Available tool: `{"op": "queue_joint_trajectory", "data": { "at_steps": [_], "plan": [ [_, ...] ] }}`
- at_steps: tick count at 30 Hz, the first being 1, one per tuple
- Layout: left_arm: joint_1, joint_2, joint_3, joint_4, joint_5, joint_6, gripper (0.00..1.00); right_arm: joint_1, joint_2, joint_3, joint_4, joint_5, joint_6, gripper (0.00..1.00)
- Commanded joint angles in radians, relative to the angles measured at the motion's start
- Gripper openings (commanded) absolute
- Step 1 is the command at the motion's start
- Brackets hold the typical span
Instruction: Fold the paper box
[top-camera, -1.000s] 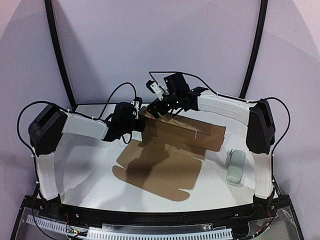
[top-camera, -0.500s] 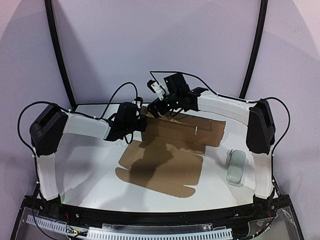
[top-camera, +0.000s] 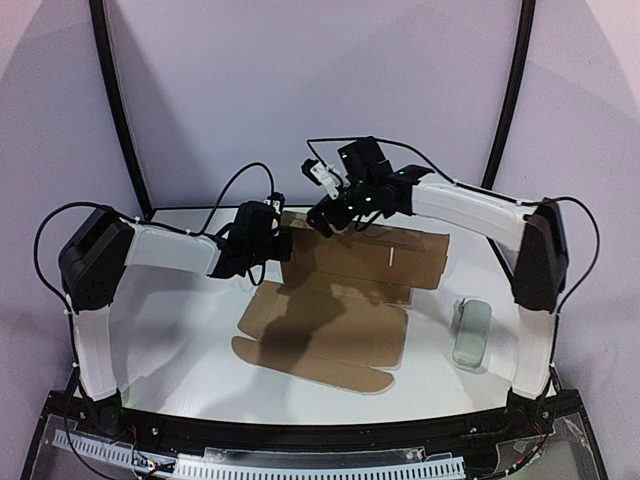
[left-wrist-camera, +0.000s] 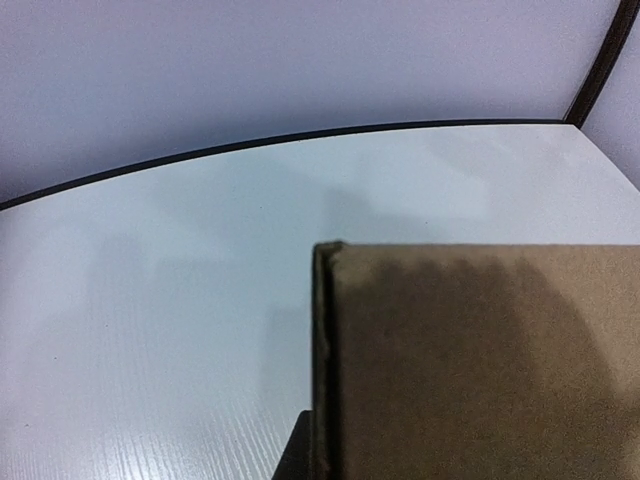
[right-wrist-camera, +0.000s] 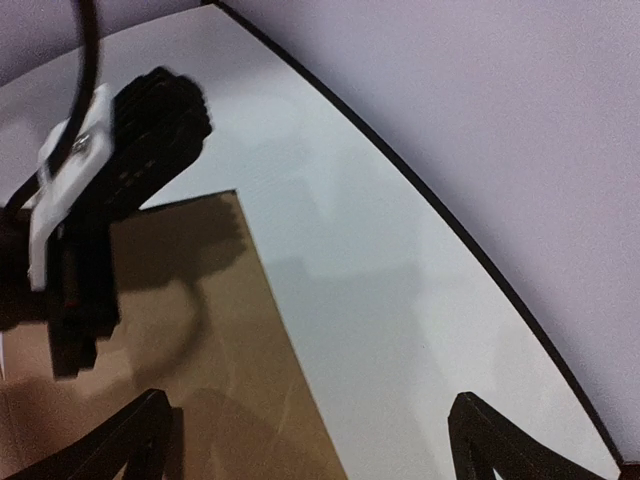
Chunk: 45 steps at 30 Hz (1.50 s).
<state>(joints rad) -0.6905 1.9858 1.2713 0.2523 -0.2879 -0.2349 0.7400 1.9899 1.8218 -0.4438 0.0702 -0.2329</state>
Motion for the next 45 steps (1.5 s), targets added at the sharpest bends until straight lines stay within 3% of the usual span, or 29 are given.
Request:
{"op": "queue_joint_trajectory", "data": {
  "at_steps": [1, 3, 6, 11, 15, 22, 30, 32, 35, 38, 45],
  "plan": [
    [0.011, -0.024, 0.001, -0.068, 0.012, 0.031, 0.04, -0.015, -0.134, -0.079, -0.1, -0.139, -0.206, 0.98],
    [0.01, -0.023, 0.011, -0.086, 0.014, 0.044, 0.04, -0.009, -0.181, -0.125, -0.126, -0.192, -0.31, 0.98],
    [0.01, -0.023, 0.027, -0.108, 0.036, 0.056, 0.03, 0.016, -0.207, -0.191, -0.141, -0.145, -0.456, 0.98],
    [0.01, -0.025, 0.042, -0.139, 0.039, 0.051, 0.02, 0.073, -0.192, -0.243, -0.137, 0.079, -0.571, 0.93],
    [0.01, -0.024, 0.04, -0.147, 0.049, 0.057, 0.02, 0.092, -0.19, -0.305, -0.011, 0.209, -0.594, 0.85],
    [0.01, -0.022, 0.047, -0.167, 0.054, 0.069, 0.02, 0.107, -0.221, -0.424, 0.204, 0.268, -0.672, 0.62],
    [0.01, -0.019, 0.051, -0.177, 0.052, 0.061, 0.04, 0.111, -0.208, -0.454, 0.279, 0.295, -0.72, 0.23],
    [0.009, -0.018, 0.052, -0.182, 0.051, 0.053, 0.06, 0.114, -0.208, -0.455, 0.282, 0.294, -0.721, 0.16],
    [0.01, -0.018, 0.048, -0.193, 0.049, 0.03, 0.23, 0.119, -0.207, -0.455, 0.276, 0.295, -0.723, 0.12],
    [0.01, -0.022, 0.022, -0.198, 0.044, 0.016, 0.32, 0.121, -0.199, -0.449, 0.257, 0.306, -0.719, 0.11],
    [0.01, -0.044, -0.07, -0.153, 0.048, -0.024, 0.4, 0.127, -0.203, -0.456, 0.245, 0.315, -0.71, 0.1]
  ]
}}
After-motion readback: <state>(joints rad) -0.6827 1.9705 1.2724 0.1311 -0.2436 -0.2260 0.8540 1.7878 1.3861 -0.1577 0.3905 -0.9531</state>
